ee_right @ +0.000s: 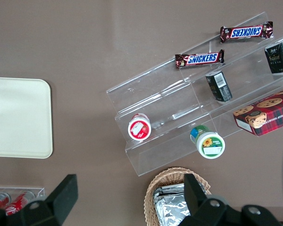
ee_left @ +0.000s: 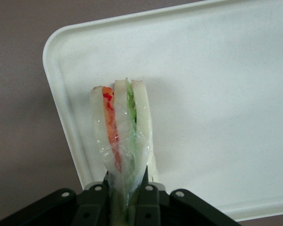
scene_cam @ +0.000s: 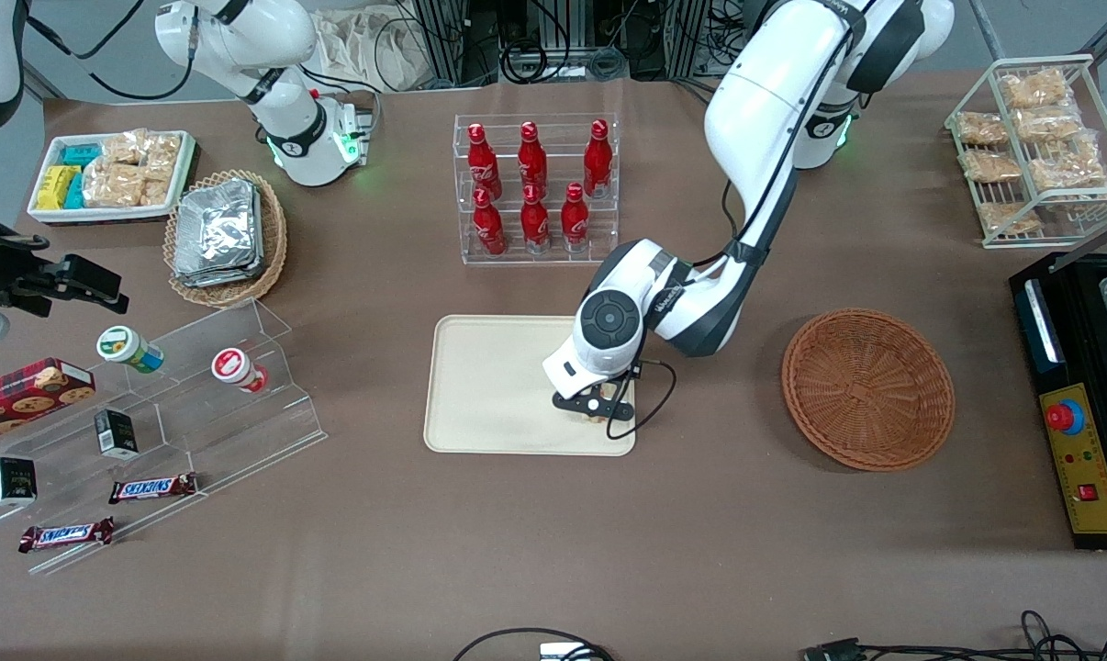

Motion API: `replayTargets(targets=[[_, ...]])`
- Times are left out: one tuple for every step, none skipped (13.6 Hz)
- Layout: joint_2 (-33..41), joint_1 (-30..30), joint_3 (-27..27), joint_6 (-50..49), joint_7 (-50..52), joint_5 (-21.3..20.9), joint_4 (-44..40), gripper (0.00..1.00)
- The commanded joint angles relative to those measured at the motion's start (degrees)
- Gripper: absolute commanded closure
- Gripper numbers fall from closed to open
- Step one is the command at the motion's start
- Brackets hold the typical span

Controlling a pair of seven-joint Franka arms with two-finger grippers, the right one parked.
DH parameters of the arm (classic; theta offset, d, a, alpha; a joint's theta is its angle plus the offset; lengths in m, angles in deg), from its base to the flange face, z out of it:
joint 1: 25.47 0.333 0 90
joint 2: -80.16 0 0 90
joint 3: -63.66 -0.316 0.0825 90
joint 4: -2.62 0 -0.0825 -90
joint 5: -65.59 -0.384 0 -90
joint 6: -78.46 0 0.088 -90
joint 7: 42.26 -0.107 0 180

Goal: Place sandwich from basket to tray

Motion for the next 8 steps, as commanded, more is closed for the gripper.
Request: replayTargets(targets=[[0.1, 0.2, -1.0, 0.1, -0.6, 0.3, -0.8, 0.0], [0.7, 0.2, -1.1, -0.2, -0.3, 0.3, -1.0, 0.0], [1.9, 0.2, -1.1, -0.7, -0.1, 0.3, -0.9, 0.0], [3.3, 0.3, -1.1, -2.7, 0.1, 0.3, -0.9, 0.0], [4.8, 0.7, -1.2, -5.6, -0.2, 0.3, -1.0, 0.0], [6.8, 1.7, -1.2, -8.0, -0.5, 0.2, -0.8, 0.0], [9.1, 2.6, -1.2, -10.0, -0.6, 0.2, 0.8, 0.0], [11.9, 4.2, -1.1, -11.5, -0.8, 0.3, 4.0, 0.0]])
